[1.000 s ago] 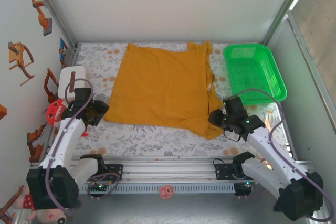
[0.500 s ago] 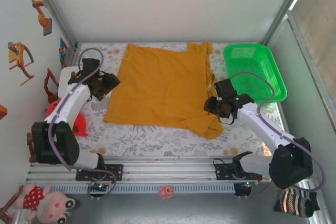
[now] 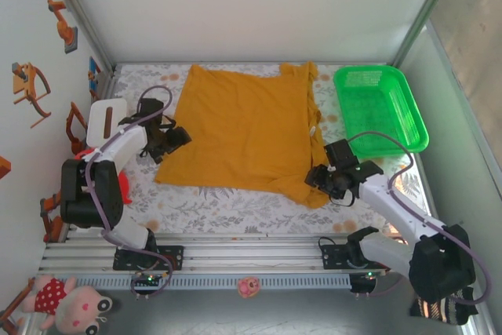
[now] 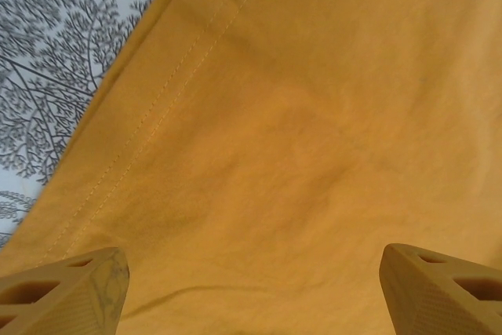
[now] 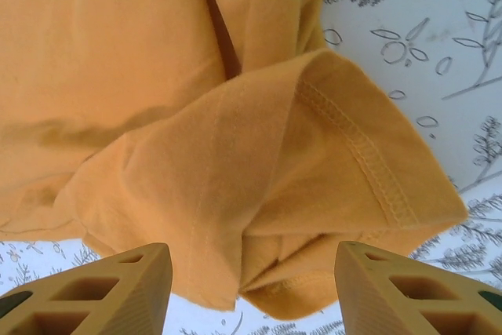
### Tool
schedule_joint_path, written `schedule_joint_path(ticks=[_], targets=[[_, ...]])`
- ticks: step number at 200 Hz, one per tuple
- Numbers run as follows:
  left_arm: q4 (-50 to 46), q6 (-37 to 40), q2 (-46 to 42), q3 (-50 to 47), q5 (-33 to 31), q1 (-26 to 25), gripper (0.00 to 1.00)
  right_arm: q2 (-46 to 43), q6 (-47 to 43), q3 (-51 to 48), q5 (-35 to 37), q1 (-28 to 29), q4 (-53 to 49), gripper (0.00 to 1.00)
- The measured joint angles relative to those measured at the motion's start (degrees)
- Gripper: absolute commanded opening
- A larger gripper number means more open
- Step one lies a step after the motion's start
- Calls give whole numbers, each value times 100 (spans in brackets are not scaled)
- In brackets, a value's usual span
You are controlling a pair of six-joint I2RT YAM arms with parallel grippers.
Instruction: Fold the inside-out t-shirt
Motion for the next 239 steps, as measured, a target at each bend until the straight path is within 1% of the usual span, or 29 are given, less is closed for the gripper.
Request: schedule_joint_path(ticks=[30, 63, 82, 96, 127, 144, 159, 170, 184, 204, 212, 222, 239], targets=[[258, -15, 175, -330, 105, 0, 83, 85, -4, 103, 70, 0, 42, 56], [428, -144, 212, -658, 144, 2, 84, 105, -48, 570, 282, -37, 7, 56], [553, -269, 116, -774, 131, 13, 84, 199, -118, 951, 411, -186, -11, 56], [621, -396, 17, -885, 114, 57, 84, 293, -205, 1226, 490, -422, -35, 56], [590, -754, -476, -1353, -85, 299, 85, 603, -424, 1821, 540, -1099, -35, 55], [413, -933, -863, -1659, -293, 494, 86, 922, -590, 2205, 496, -1314, -4, 53], [118, -1038, -1217, -1814, -514, 643, 85, 1366, -798, 2625, 380, -1386, 44, 49], [-35, -1062, -1451, -1818, -632, 695, 86, 1709, -907, 2898, 291, -1388, 111, 43], [-142, -1049, -1657, -1620, -671, 708, 86, 2155, -1064, 3189, 133, -1390, 208, 35], [-164, -883, -1467, -848, -612, 708, 86, 2841, -1217, 3539, -107, -1392, 341, 33], [-136, -778, -1220, -400, -557, 708, 86, 3141, -1250, 3681, -205, -1392, 389, 34], [-92, -656, -844, 175, -459, 708, 86, 3477, -1263, 3847, -293, -1390, 437, 41], [68, -426, 31, 1161, -278, 708, 87, 4041, -1231, 4096, -409, -1384, 551, 46]])
